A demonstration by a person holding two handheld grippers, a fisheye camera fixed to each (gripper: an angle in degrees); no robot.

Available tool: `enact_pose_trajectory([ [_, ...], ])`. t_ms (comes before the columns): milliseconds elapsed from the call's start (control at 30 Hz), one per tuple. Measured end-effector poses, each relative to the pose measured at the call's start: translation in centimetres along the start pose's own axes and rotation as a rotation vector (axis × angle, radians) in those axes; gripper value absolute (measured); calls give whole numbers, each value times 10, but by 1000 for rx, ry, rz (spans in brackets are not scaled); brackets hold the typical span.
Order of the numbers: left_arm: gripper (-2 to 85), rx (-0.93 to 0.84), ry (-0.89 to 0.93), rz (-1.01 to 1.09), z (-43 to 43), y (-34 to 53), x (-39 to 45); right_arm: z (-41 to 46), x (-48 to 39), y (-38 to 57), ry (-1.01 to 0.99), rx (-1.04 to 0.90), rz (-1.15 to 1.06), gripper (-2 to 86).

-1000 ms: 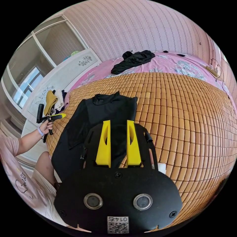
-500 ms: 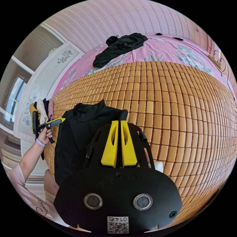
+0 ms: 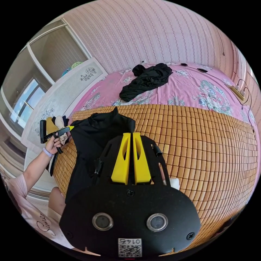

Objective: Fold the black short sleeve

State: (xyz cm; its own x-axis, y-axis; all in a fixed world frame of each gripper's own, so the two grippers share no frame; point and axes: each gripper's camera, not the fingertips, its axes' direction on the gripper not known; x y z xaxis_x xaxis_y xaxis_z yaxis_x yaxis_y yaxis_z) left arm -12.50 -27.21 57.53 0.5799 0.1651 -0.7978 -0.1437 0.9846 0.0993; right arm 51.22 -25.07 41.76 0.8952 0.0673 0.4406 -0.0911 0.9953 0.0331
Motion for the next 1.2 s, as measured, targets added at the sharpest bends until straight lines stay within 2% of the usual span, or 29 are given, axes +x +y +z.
enact_pose_trajectory([
  [133,-10,-13,173,68,-50,55,13,-36,11,62,-305,2,56,6],
  [233,-10,-79,288,131,-76,124,25,-55,16,128,-415,-36,129,6],
  [300,-10,-105,308,207,-87,175,32,-56,15,174,-430,-53,144,6],
  [367,-10,-192,279,173,-83,246,32,-42,18,217,-415,-162,178,6],
  [433,-9,-292,271,132,-72,288,29,-13,30,265,-310,-330,279,6],
  [533,-9,-414,170,133,-60,326,35,2,33,296,-219,-362,313,6],
  [700,-10,-467,85,192,-55,332,43,1,21,302,-145,-272,272,6],
  [767,-10,-455,-78,311,-55,326,52,4,16,299,-119,-247,248,6],
  [900,-10,-436,-243,403,-44,310,47,28,9,287,-132,-219,227,6],
  [1000,-10,-420,-220,323,-42,294,29,43,-1,281,-118,-257,197,7],
  [1200,-9,-252,-38,318,-93,295,31,6,-27,293,-257,-127,138,10],
])
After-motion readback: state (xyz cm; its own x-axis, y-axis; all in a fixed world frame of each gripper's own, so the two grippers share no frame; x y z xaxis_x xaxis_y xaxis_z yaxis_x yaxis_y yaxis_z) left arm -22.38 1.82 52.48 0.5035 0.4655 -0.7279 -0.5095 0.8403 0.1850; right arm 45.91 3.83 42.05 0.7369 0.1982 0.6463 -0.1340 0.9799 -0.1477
